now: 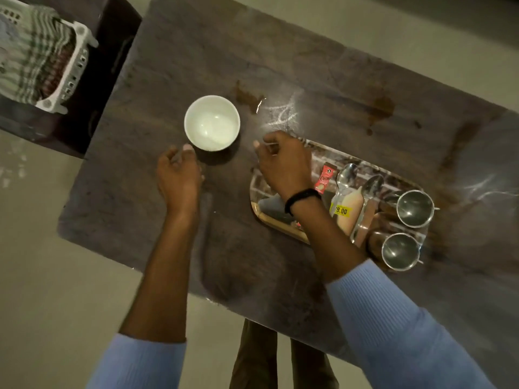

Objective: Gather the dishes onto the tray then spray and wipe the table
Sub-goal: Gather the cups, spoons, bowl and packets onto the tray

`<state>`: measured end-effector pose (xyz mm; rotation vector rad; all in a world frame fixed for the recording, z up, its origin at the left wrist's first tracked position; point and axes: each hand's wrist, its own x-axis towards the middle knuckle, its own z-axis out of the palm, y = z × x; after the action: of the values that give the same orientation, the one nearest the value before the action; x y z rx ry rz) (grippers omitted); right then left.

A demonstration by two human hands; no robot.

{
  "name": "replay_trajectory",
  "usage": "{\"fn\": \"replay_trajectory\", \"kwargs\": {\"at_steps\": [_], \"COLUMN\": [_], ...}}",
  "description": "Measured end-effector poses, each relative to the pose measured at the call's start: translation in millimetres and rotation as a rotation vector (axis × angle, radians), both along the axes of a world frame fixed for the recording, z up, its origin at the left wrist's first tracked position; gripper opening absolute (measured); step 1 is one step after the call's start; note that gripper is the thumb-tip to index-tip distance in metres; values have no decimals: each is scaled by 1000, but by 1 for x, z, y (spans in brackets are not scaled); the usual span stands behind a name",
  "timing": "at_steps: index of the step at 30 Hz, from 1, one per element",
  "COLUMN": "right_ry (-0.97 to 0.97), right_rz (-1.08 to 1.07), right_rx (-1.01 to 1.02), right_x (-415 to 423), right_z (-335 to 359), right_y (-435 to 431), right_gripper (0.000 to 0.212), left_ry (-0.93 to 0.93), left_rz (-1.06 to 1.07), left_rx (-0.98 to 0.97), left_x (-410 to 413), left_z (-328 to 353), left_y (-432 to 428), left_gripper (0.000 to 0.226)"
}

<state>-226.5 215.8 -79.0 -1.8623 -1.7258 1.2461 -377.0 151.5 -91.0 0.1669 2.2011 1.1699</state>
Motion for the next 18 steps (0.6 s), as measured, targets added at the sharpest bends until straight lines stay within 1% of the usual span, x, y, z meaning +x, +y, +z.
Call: {"fn": "replay_trajectory", "kwargs": {"at_steps": [2,4,6,9,12,15,18], "right_ry": [42,72,78,73,78,103,83], "right_rz": [11,2,-22,-54,-101,-154,-183], "right_rx": [-22,-48,-60,-47,-56,-49,-36], "right_x": [-24,-40,-50,-55,-51,-35,-5], "right_z": [-6,-11,-16,-20,-20,-10,2], "right_y": [12,20,25,25,20,4,-18], "right_gripper": [32,35,32,24,18,20,24], "left_ry": [-82,-158,-190,-213,-194,-187,-226], "left_rz": [-48,-92,-163,-241,-262,-275,-275], "left_rx": [-47,-101,-132,-112,-95,-60,8], "left_x": [-15,-21,-25,-24,-20,-9,15], "left_z": [-1,1,1,4,7,11,15], "left_y": [15,28,35,40,38,27,12], "left_gripper": [31,30,29,24,30,33,28]}}
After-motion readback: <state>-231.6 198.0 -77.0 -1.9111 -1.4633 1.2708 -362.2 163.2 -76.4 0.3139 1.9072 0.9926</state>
